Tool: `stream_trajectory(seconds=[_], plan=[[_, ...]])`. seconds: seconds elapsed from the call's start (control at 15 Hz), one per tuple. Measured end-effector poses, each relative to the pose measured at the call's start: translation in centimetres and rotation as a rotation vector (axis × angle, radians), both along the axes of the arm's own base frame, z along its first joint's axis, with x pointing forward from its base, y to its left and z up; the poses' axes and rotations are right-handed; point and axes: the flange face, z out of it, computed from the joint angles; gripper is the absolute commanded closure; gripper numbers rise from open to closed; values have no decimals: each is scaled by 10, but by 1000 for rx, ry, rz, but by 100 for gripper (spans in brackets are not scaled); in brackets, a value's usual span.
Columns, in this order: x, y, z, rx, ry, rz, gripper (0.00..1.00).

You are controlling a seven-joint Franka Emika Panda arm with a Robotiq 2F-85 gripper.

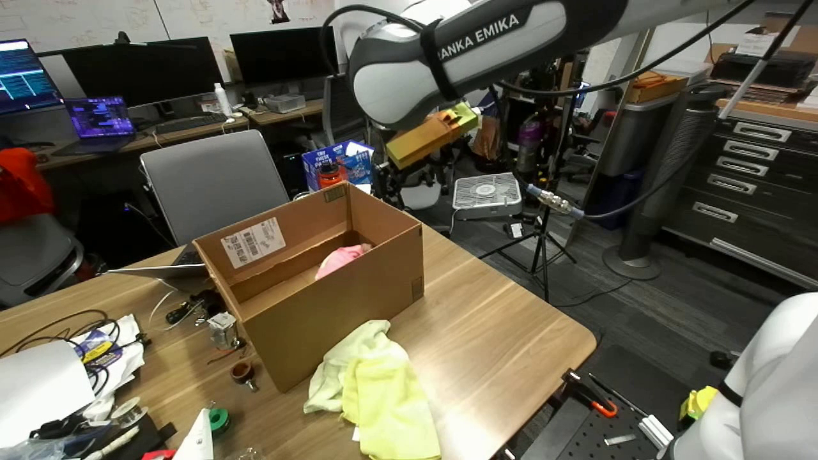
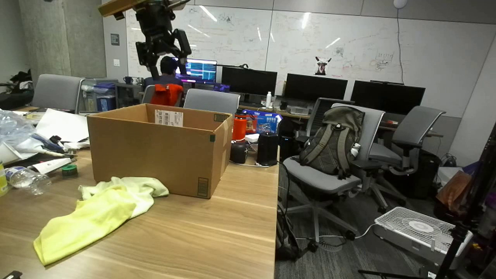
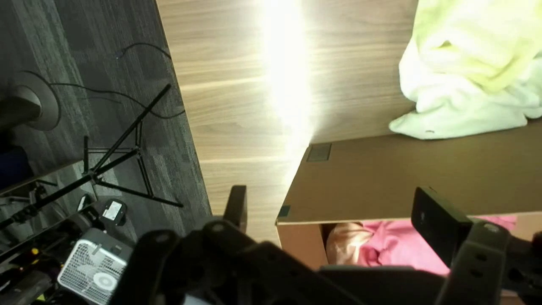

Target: Pick up the clothes from the table and put them in the box

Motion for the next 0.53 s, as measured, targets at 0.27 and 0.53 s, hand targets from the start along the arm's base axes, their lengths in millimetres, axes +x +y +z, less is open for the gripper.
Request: stream_trajectory(seconds=[0.27,0.53], plan=[[-11,-9,-47,22,52,25,0],[-23,-6,-93,42,71,65,0]])
